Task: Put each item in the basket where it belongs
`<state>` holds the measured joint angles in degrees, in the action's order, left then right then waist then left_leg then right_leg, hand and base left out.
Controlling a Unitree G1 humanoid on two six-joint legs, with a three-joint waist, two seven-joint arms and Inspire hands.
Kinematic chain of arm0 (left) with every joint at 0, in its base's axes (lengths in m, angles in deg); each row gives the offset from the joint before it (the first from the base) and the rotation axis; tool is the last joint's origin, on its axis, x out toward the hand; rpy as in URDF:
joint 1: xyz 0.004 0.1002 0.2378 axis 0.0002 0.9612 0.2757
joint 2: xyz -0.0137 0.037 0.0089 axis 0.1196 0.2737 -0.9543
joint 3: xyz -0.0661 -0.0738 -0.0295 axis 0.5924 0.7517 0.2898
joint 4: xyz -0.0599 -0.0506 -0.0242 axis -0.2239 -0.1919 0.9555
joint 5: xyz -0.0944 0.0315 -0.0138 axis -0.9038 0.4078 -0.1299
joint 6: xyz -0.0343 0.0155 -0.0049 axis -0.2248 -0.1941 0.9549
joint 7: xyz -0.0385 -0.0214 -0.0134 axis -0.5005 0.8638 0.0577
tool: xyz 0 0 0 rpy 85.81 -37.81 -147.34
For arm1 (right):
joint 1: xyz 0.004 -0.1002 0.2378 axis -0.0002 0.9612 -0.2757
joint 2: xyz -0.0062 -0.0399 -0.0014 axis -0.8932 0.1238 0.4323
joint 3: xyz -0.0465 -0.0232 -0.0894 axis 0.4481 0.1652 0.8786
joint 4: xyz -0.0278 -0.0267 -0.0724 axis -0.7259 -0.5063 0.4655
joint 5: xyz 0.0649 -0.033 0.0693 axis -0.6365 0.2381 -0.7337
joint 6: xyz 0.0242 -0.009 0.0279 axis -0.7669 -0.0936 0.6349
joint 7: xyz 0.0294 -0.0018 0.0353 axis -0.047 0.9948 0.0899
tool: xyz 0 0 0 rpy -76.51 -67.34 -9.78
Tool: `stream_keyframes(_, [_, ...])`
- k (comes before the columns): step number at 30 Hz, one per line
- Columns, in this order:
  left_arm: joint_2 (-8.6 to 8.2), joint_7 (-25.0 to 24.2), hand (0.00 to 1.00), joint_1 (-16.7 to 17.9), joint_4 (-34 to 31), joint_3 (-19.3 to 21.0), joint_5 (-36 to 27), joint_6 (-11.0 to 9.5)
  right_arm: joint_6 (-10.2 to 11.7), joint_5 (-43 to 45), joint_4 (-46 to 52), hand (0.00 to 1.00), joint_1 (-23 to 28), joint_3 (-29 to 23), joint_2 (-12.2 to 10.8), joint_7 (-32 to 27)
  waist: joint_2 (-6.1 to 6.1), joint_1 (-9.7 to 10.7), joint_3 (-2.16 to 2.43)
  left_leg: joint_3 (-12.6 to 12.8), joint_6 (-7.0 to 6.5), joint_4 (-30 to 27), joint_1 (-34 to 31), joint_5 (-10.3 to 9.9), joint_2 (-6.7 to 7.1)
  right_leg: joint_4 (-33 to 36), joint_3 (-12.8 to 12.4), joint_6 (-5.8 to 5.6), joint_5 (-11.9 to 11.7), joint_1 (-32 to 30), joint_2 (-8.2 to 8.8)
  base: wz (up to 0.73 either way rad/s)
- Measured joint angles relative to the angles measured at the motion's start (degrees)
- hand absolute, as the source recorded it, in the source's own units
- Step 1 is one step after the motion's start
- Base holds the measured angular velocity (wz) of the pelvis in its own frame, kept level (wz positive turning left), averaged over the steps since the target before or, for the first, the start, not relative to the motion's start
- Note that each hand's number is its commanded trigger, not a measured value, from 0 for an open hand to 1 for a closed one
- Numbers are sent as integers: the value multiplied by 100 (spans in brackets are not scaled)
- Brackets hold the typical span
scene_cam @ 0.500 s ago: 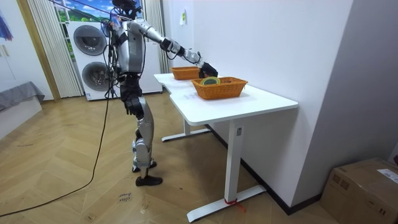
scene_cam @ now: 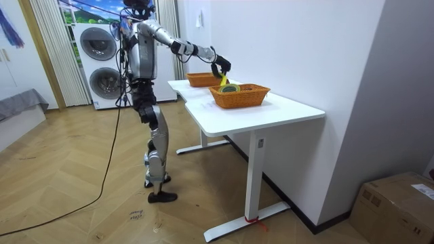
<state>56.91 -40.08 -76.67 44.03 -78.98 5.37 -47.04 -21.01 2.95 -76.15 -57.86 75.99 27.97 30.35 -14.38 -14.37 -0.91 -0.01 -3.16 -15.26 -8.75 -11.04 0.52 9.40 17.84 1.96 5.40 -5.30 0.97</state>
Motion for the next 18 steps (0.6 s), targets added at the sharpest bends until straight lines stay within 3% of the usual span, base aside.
stream_keyframes(3, [-40,69,0,58,-5,96,7,6,-17,-35,198,100,18,-150,0,1,32,41,30,39,-2,100,184,1,7,-72,-55,-2,1,177,3,-5])
stream_keyframes(7, [-110,131,0,422,-277,115,11,10,-23,-26,731,100,127,-406,12,4,69,221,46,60,-6,184,441,2,4,-76,-62,-13,7,403,19,-1])
stream_keyframes(9, [-135,147,0,490,-286,126,0,15,-63,-29,1127,100,251,-493,138,13,80,297,64,59,-7,189,470,1,11,-73,-69,-31,18,447,41,0])
stream_keyframes(12, [-271,241,0,597,-265,357,15,15,-54,-60,1599,100,319,-716,155,176,101,380,73,63,-10,210,593,5,24,-69,-68,-43,25,556,51,-1])
stream_keyframes(18, [-327,249,0,637,-272,520,62,8,-62,-112,1923,100,296,-980,159,300,22,452,134,26,-2,262,732,22,36,-62,-91,-57,34,685,50,2])
